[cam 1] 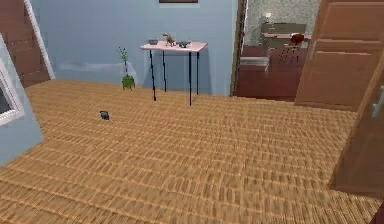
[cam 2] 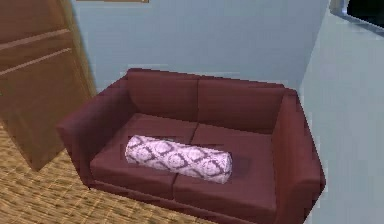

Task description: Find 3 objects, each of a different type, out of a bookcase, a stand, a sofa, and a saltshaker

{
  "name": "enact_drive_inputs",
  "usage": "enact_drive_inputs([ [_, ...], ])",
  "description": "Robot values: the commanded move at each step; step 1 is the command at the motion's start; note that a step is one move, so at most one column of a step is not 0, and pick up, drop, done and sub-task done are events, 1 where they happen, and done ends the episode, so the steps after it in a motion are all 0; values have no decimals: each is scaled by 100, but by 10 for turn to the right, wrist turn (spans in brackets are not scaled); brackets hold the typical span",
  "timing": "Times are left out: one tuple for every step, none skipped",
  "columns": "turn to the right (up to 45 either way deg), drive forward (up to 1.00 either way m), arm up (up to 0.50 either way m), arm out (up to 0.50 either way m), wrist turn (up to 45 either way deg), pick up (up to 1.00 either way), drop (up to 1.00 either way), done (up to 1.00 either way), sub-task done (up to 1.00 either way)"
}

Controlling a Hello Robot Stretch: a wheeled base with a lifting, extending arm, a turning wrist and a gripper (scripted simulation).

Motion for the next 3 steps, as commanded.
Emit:
enact_drive_inputs([
  [0,20,0,0,0,0,0,0,0],
  [270,0,0,0,0,0,0,0,0],
  [0,100,0,0,0,0,0,0,0],
])
